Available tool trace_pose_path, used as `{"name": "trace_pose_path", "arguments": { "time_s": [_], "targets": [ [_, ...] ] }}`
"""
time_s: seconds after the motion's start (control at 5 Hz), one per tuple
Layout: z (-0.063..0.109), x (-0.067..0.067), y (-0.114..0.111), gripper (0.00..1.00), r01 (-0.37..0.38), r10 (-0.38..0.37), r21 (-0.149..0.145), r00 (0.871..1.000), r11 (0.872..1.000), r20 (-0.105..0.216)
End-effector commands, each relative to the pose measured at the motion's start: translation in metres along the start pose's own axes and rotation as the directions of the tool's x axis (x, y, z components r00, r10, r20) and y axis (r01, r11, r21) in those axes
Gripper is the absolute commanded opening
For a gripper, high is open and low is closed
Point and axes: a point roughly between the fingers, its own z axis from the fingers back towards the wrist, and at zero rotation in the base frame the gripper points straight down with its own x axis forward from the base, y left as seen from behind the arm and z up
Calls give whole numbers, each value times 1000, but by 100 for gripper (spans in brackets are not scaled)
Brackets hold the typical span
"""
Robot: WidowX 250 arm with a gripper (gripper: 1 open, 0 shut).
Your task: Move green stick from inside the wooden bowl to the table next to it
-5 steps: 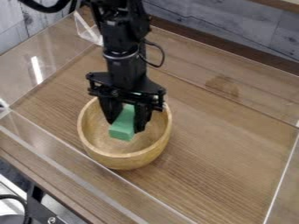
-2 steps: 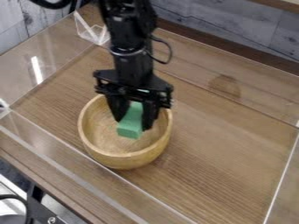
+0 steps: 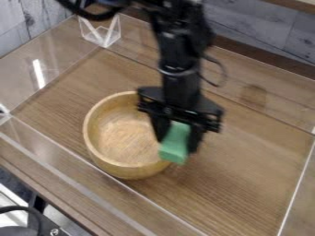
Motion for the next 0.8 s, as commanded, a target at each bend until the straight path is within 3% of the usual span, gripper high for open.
{"name": "trace_pose_path", "arguments": {
  "time_s": [0.0, 0.2, 0.4, 0.6],
  "targets": [
    [-6, 5, -30, 0, 14, -13, -13, 1000, 1000, 23],
    [-21, -2, -46, 0, 25, -24, -18, 999, 1000, 21],
    [-30, -2, -47, 0, 22, -21, -25, 999, 999, 28],
    [-26, -2, -38, 0, 19, -18, -22, 999, 1000, 33]
  ]
}}
